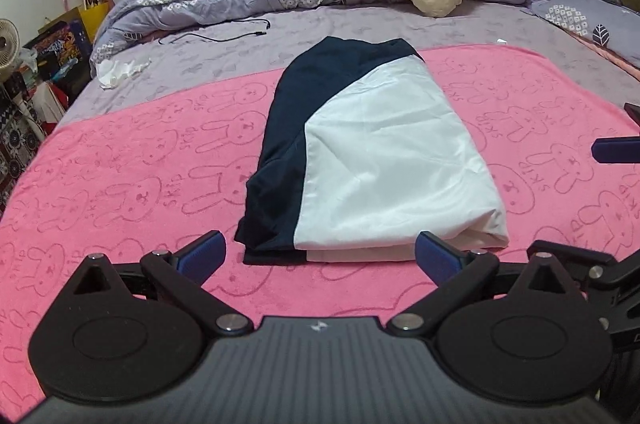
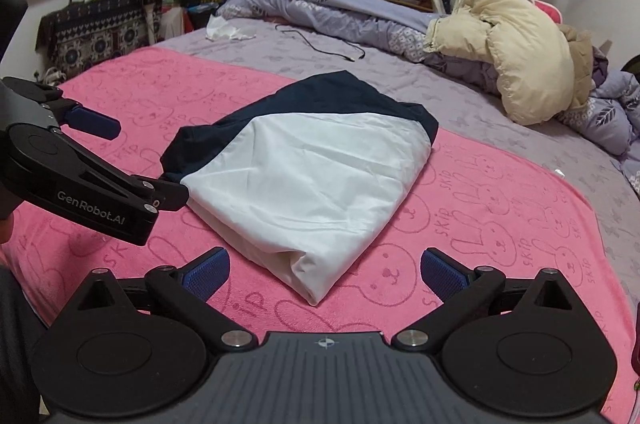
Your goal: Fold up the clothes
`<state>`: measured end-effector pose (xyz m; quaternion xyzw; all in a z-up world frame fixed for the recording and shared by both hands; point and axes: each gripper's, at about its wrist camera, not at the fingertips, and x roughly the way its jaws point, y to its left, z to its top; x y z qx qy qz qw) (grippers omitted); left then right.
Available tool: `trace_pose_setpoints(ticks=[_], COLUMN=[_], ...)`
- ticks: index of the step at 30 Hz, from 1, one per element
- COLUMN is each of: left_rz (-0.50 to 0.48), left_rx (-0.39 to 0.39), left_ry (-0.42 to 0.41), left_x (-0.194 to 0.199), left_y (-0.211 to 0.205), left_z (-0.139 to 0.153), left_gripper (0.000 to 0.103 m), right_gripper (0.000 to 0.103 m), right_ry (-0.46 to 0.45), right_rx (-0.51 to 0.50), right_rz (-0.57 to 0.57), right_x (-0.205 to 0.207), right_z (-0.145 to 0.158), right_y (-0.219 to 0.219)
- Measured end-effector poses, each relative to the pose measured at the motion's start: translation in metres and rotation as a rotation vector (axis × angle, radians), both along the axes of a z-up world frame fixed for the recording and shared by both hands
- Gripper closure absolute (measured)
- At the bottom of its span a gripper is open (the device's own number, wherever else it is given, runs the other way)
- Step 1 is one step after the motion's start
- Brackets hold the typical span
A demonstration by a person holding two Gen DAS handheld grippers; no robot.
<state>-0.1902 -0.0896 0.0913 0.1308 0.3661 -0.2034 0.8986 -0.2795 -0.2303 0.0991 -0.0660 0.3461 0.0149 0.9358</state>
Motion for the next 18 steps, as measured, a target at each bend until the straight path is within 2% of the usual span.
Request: trace_pose_setpoints(ticks=[5, 11, 18], left_rz=[-0.005, -0.027, -0.011], left_rx=[-0.032, 0.016, -0.027], left_ry=[0.042, -0.003, 0.037], left_x=[0.007, 0.004, 0.009], left_y=[0.001, -0.006, -0.006], left_z=[-0.004, -0.003, -0.007], left_gripper=[0.001, 0.000, 0.000], right_gripper=[0.000, 0.000, 0.000], right_ry=[0.010, 0.017, 0.026], right_rx=[0.006, 0.020, 0.031], right_rz=[0.014, -0.012, -0.025], right_x=[0.003, 0.007, 0.008], right_z=[-0.006, -0.009, -0.014], right_y=[0.000, -0.005, -0.007])
